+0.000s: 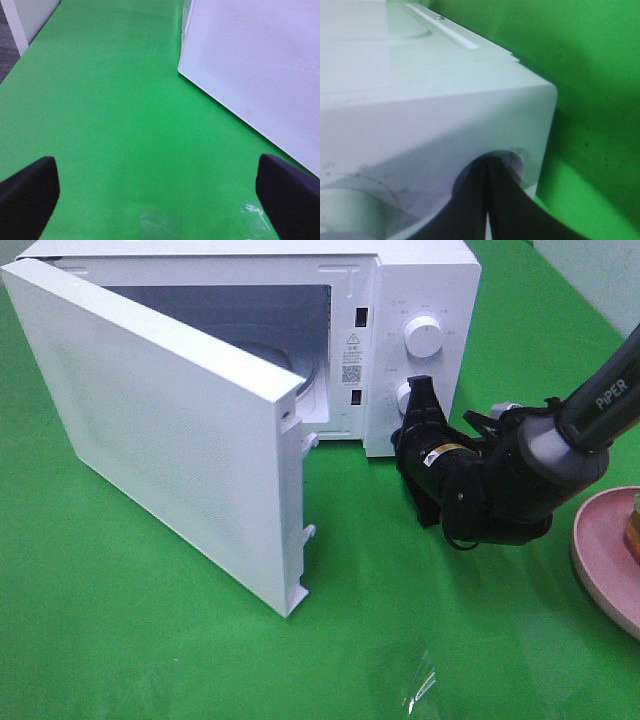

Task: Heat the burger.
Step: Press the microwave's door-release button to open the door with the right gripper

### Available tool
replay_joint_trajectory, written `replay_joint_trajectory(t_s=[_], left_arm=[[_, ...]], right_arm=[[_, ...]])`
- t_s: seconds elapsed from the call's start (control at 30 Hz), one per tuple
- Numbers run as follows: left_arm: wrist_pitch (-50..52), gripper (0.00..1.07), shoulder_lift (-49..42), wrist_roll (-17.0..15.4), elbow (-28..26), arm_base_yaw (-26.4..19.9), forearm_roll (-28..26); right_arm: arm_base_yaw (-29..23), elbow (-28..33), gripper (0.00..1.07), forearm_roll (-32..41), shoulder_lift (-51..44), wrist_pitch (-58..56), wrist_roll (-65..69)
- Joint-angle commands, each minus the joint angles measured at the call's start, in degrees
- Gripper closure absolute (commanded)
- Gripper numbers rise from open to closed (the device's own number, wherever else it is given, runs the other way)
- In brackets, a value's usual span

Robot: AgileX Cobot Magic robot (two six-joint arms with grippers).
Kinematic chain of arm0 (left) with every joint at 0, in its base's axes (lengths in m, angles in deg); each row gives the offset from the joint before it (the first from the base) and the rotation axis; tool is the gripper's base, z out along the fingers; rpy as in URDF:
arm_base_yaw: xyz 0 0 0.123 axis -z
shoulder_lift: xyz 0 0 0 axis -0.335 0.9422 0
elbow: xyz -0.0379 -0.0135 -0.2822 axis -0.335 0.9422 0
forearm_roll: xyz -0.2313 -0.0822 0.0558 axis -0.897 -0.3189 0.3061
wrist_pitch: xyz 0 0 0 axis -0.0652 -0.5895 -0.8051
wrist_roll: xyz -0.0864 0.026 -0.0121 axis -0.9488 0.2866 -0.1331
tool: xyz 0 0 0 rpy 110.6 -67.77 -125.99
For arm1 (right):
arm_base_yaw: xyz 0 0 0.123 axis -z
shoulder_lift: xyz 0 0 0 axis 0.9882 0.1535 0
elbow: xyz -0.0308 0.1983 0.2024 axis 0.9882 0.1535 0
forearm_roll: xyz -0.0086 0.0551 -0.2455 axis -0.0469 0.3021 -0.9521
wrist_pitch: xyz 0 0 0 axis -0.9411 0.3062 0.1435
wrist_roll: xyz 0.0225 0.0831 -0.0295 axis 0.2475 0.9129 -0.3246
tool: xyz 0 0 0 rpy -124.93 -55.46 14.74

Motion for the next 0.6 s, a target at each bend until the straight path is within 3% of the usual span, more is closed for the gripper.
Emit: replay_joint_trajectory(t_s=[0.03,0.27,0.6], left_arm=[[1.0,0.06,-0.9,0.2,-0.1,-0.2,0.4],[1.0,0.06,-0.9,0.2,-0.1,-0.2,0.4],[1.0,0.06,-0.9,0.2,-0.1,-0.2,0.4]], right_arm=[[2.1,-4.0,1.07,-1.1,-0.9,11.9,-0.4],[1.4,-0.1,1.07,-1.4,-2.6,10.8,0.7],[1.4,4.1,1.07,-10.3,-4.4,3.4,8.7]])
